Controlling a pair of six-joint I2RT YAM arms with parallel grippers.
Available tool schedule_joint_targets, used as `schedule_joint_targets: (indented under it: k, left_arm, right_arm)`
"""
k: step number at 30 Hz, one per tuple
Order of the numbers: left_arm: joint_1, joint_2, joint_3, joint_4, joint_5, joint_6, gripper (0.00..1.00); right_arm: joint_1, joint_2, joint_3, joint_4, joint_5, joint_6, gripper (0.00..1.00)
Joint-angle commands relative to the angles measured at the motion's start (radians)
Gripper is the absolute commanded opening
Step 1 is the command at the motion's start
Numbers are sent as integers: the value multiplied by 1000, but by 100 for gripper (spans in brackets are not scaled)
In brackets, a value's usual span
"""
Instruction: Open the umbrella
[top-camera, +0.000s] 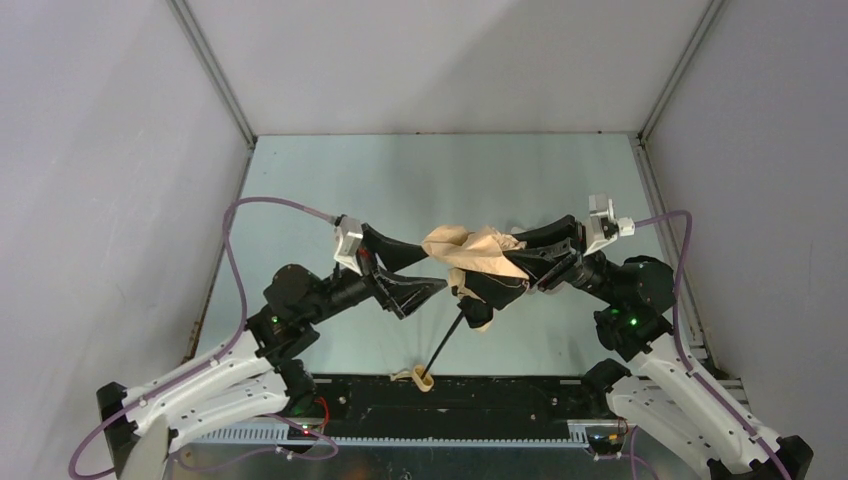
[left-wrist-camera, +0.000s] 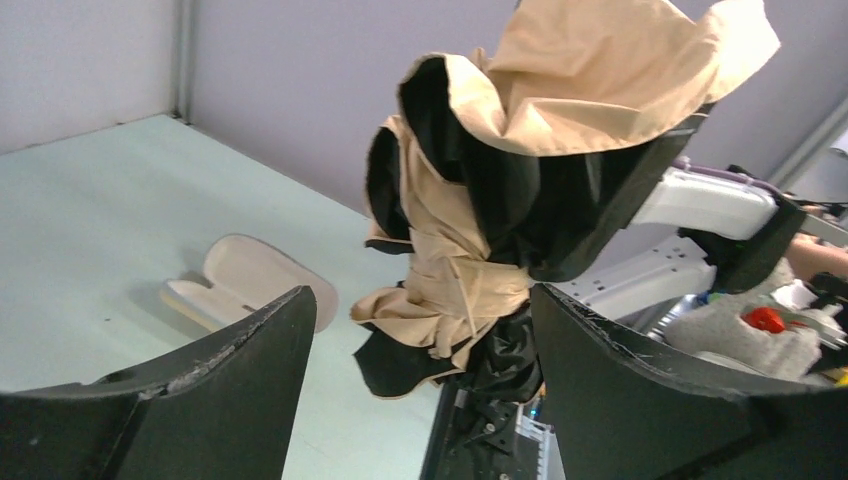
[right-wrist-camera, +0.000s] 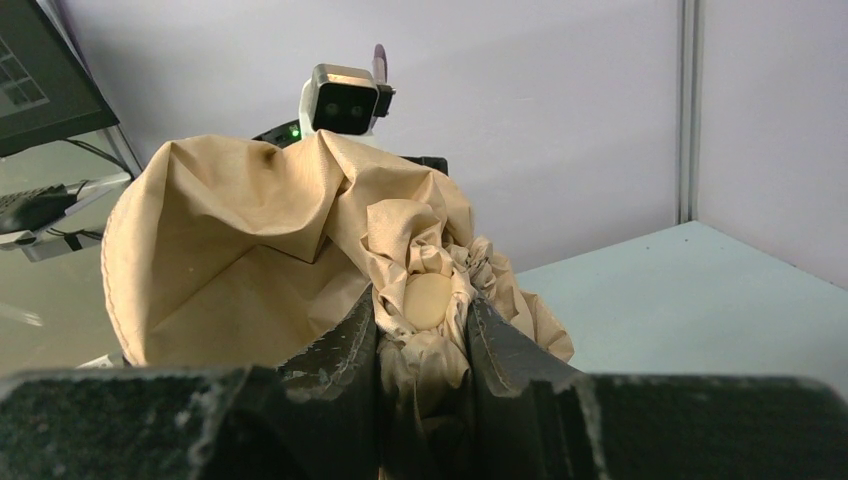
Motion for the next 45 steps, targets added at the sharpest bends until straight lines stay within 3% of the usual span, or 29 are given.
schedule_joint_targets:
  k: [1, 6, 14, 23, 29, 38, 41, 45]
  left_arm:
    - [3, 28, -11, 76, 100, -68, 84]
    - [2, 71, -11, 95, 89, -88, 78]
    - [2, 128, 8, 133, 92, -103, 59]
    - [2, 155, 15, 138, 78, -108, 48]
    - [2, 172, 23, 139, 70, -106, 32]
    - [3, 179, 25, 160, 47, -103, 16]
    - [3, 190, 32, 163, 42, -103, 4]
    - [3, 209, 51, 140, -1, -117, 0]
  right_arm:
    - [-1, -6, 21, 68, 36, -2, 0]
    - [1, -3, 21, 63, 38, -6, 0]
    - [1, -6, 21, 51, 44, -21, 0]
    - [1, -6, 21, 36, 49, -35, 0]
    - [2, -7, 21, 24, 50, -42, 0]
    - [4, -7, 21, 14, 16, -56, 0]
    - [5, -6, 21, 13, -7, -55, 0]
    - [13, -8, 21, 19, -39, -53, 0]
